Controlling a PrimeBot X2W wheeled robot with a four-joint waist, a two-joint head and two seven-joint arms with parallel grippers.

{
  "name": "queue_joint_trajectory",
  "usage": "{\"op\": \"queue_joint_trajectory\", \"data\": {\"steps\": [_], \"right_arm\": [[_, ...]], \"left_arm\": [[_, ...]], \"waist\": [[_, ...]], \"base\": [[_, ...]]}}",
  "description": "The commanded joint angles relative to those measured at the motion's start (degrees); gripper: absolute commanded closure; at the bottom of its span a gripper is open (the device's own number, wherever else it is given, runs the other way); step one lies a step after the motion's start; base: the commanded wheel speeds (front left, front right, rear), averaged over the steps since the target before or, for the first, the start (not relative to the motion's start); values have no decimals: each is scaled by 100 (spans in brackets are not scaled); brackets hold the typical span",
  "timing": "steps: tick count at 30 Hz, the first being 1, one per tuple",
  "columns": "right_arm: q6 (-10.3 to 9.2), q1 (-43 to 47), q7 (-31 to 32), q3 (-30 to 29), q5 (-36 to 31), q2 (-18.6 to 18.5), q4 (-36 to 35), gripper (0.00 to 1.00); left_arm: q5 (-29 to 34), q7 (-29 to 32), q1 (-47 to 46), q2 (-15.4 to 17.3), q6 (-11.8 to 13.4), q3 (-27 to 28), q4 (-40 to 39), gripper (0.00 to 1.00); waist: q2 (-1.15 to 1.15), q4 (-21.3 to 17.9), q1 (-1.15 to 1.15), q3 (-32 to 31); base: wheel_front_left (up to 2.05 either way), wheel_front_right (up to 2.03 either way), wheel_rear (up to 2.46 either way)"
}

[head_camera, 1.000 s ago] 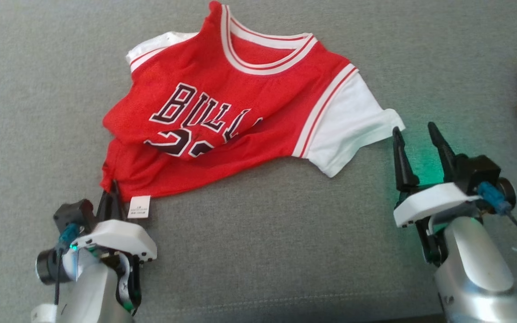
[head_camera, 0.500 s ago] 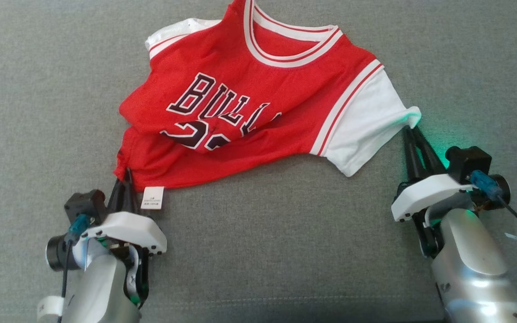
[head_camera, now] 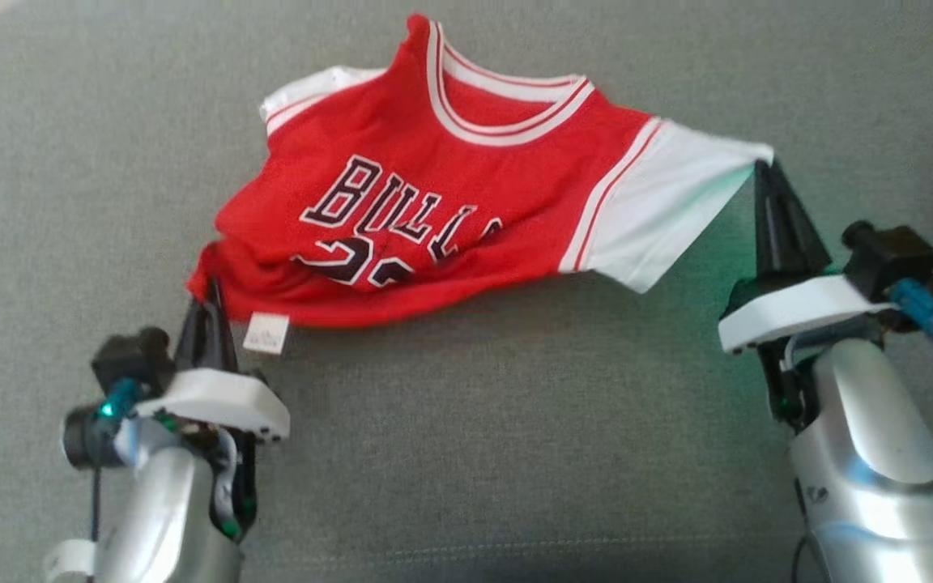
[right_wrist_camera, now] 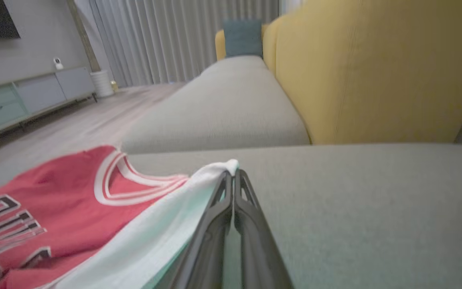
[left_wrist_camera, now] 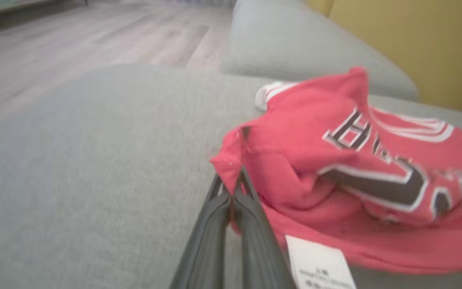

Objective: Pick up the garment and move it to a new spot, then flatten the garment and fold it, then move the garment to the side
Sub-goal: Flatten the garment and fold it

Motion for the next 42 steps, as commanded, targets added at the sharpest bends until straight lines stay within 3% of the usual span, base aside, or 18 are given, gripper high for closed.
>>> {"op": "queue_joint_trajectory", "data": {"steps": [1,6,13,22,28,33,38,42], "right_arm": [[-5,16,-37,108,68,15,-372,100],[-5,-164,-37,122,174,-22,-1086,100],[-5,-888,-37,168,494,-421,-1922,100],[-5,-2049,30,198,590,-1006,-2170,100],[-5,-2851,206,269,510,-1208,-1695,100],[-5,-3761,172,320,278,-1167,-922,100],[-5,-5126,27,48,-218,-1142,-96,100],[-5,-5982,-30,-399,-775,-1118,220,100]], "left_arm": [[108,-34,-138,96,-43,260,-375,100],[433,-34,-421,221,-247,503,-1047,100],[782,-34,-1226,765,-559,643,-1432,100],[960,94,-2483,1341,-795,628,-1357,100],[1091,541,-3317,1474,-862,448,-1103,100],[1175,730,-4160,1438,-820,318,-357,100],[1284,381,-5385,1299,-621,226,306,100],[1346,73,-6273,1268,-446,217,737,100]], "waist": [[0,-43,0,-191],[0,-117,0,-633],[0,-246,0,-1119],[0,-300,0,-1011],[0,-223,0,-276],[0,-156,0,526],[0,-78,0,1103],[0,-71,0,1215]], "base": [[0,0,0],[0,0,0],[0,0,0],[0,0,0],[0,0,0],[0,0,0],[0,0,0],[0,0,0]]}}
